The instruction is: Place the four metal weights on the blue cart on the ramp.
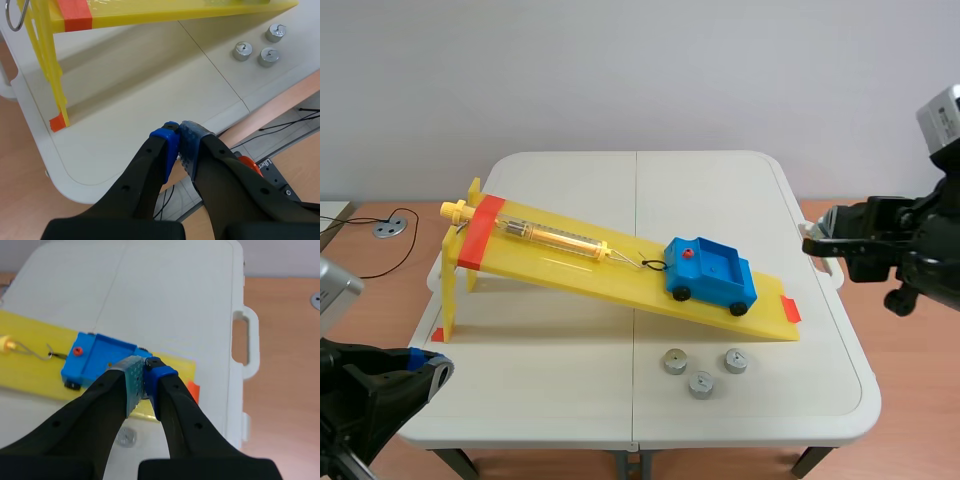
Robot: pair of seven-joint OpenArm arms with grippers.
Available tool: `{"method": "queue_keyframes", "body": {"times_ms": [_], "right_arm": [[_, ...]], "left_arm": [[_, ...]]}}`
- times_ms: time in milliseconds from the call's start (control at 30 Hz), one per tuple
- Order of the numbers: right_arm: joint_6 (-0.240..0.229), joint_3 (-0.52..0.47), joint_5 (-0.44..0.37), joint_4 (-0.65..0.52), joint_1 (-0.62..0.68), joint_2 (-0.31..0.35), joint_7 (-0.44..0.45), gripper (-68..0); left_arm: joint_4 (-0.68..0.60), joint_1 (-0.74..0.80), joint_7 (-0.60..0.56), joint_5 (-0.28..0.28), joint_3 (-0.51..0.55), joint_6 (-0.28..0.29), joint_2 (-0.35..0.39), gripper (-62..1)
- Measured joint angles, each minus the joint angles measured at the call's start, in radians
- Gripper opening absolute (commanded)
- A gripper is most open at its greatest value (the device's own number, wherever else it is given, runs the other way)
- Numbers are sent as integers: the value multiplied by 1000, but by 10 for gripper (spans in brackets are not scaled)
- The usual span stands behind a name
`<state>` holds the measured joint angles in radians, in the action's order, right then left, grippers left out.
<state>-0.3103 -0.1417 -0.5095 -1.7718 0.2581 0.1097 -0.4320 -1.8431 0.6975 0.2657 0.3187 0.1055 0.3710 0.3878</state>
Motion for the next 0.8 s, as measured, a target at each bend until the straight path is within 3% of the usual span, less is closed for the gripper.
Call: {"method": "queue_keyframes", "body": {"times_ms": [300, 800], "right_arm": [[-14, 23, 0, 282, -183, -97, 0, -669], [-27, 73, 4, 527, -339, -121, 0, -669]], "left_arm": [[0, -1, 0, 0, 0, 0, 0, -573], [0, -31, 8, 0, 0, 0, 0, -573]]}}
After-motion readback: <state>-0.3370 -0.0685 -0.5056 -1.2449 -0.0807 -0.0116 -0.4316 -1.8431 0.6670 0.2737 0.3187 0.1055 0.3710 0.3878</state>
